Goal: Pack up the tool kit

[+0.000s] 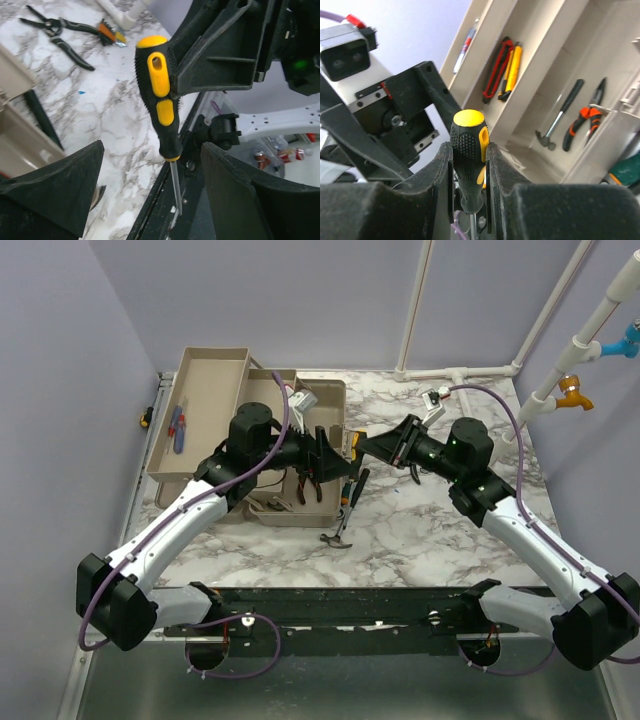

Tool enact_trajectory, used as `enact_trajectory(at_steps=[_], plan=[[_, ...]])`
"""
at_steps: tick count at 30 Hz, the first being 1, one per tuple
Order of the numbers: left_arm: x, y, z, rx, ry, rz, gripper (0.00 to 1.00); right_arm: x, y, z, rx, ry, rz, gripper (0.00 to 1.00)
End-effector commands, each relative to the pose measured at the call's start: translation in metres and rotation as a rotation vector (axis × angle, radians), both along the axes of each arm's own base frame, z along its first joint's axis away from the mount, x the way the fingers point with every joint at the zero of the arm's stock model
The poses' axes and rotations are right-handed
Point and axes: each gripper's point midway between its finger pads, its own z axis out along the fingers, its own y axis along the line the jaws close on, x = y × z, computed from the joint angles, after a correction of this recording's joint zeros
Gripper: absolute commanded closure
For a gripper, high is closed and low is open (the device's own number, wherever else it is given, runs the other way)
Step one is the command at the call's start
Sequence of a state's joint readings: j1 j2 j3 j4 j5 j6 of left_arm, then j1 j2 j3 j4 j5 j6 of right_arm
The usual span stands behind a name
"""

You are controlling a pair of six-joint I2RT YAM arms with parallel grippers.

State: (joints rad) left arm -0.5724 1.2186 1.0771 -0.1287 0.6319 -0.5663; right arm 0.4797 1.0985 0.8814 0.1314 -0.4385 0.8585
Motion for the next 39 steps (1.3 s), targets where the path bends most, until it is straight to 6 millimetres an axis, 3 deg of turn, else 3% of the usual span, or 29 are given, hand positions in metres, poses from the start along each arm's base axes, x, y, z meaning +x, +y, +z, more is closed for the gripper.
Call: enact_trajectory(at_steps=[1,3,8,11,12,13,14,16,17,21,25,30,32,34,39], plan=[[-0.017,-0.020,0.028,-0.108,-0.009,-0.141,0.24,-0.021,0.015,0.043,0.117,-0.080,0.145,0.98],[-0.018,-0.026,0.031,-0.124,-0.013,-0.163,0.28,-0.022,0.016,0.046,0.128,-0.086,0.151,0.98],[-0.017,-0.038,0.035,-0.126,0.002,-0.188,0.48,-0.023,0.017,0.048,0.142,-0.090,0.157,0.98],[-0.015,-0.040,0.033,-0.118,0.006,-0.190,0.74,-0.023,0.017,0.048,0.145,-0.093,0.159,0.97],[-0.015,-0.040,0.032,-0.114,0.003,-0.188,0.84,-0.023,0.016,0.048,0.143,-0.096,0.158,0.90],[-0.014,-0.039,0.032,-0.109,-0.008,-0.181,0.95,-0.023,0.016,0.048,0.139,-0.096,0.153,0.77],[-0.013,-0.036,0.029,-0.087,-0.006,-0.163,1.00,-0.021,0.014,0.046,0.129,-0.095,0.136,0.56],[-0.006,-0.027,0.027,-0.025,-0.038,-0.107,1.00,-0.015,0.008,0.043,0.106,-0.084,0.076,0.27],[-0.002,-0.020,0.026,0.015,-0.060,-0.073,1.00,-0.012,0.004,0.039,0.093,-0.071,0.039,0.20],[0.028,0.031,0.028,0.233,-0.135,0.167,1.00,0.001,-0.024,0.033,0.032,-0.071,-0.150,0.13],[0.068,0.117,0.041,0.474,-0.216,0.496,1.00,0.004,-0.049,0.031,0.009,-0.089,-0.287,0.12],[0.096,0.214,0.060,0.828,-0.324,0.833,1.00,0.003,-0.059,0.035,-0.028,-0.119,-0.333,0.12],[0.107,0.249,0.069,0.962,-0.366,0.941,1.00,0.005,-0.063,0.028,-0.067,-0.105,-0.350,0.12],[0.117,0.276,0.075,1.011,-0.366,1.028,1.00,0.010,-0.069,0.022,-0.099,-0.083,-0.389,0.12],[0.147,0.301,0.064,0.988,-0.333,1.093,1.00,0.019,-0.085,-0.012,-0.210,0.021,-0.480,0.12]])
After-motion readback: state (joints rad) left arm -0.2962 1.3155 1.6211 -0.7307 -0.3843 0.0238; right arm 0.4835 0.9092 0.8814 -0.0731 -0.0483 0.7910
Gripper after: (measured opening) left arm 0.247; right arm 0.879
